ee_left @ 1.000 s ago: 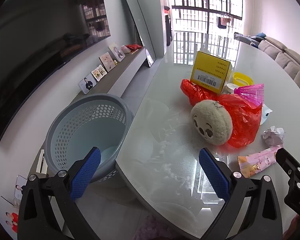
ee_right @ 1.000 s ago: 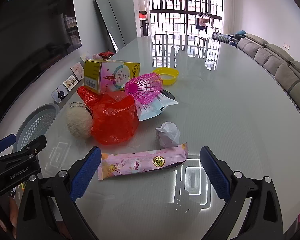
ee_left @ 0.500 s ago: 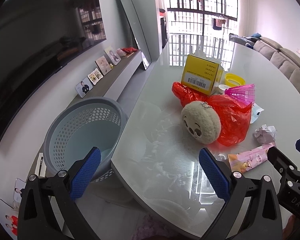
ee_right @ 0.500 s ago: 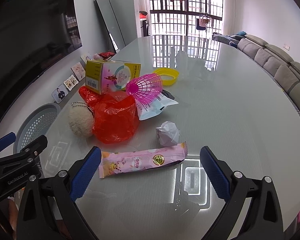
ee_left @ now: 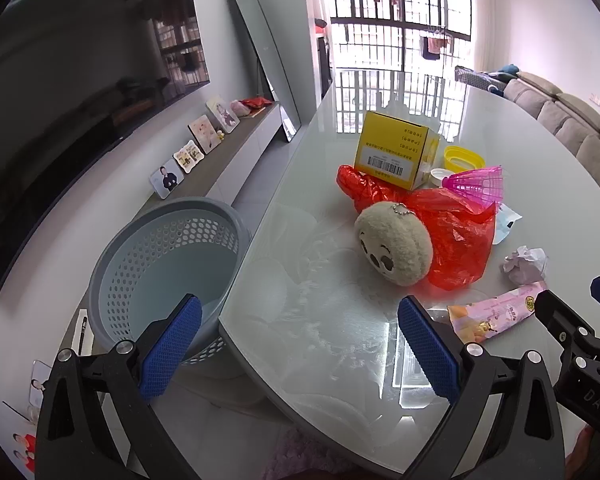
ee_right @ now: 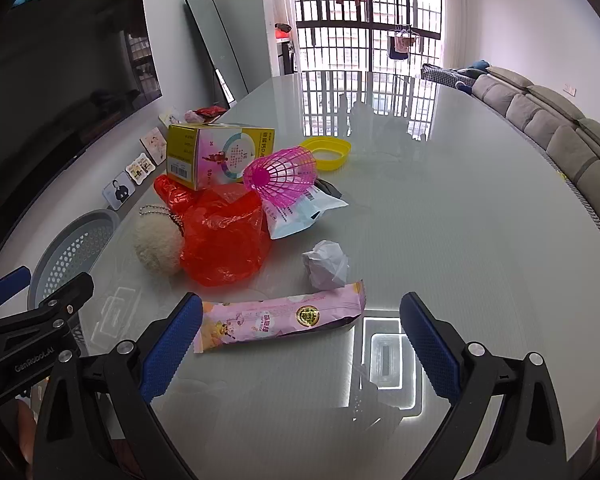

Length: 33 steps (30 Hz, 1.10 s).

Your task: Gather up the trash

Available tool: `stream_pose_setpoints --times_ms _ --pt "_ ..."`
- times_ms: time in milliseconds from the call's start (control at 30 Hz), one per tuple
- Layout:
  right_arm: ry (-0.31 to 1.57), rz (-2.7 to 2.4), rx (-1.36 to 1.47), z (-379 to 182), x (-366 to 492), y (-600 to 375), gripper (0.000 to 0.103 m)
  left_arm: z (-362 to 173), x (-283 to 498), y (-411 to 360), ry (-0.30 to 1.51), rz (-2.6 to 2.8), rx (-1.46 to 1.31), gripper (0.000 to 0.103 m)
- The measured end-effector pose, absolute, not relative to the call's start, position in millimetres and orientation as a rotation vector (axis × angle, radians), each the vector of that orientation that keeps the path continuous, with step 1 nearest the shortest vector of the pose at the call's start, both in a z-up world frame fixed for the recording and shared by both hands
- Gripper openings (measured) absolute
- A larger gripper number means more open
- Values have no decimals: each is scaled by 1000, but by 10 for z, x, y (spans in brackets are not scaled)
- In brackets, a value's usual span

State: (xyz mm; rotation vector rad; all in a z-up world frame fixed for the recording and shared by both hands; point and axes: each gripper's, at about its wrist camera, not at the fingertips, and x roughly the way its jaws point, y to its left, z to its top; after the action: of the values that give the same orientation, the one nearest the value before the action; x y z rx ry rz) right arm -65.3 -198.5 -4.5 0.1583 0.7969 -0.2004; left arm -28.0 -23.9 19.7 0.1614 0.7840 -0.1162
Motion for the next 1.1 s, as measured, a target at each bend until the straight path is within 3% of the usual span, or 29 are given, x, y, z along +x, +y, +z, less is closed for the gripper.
stream_pose_setpoints --times_ms 1100 --pt "790 -202 164 -48 -680 -1991 94 222 -295 -249 778 -118 157 97"
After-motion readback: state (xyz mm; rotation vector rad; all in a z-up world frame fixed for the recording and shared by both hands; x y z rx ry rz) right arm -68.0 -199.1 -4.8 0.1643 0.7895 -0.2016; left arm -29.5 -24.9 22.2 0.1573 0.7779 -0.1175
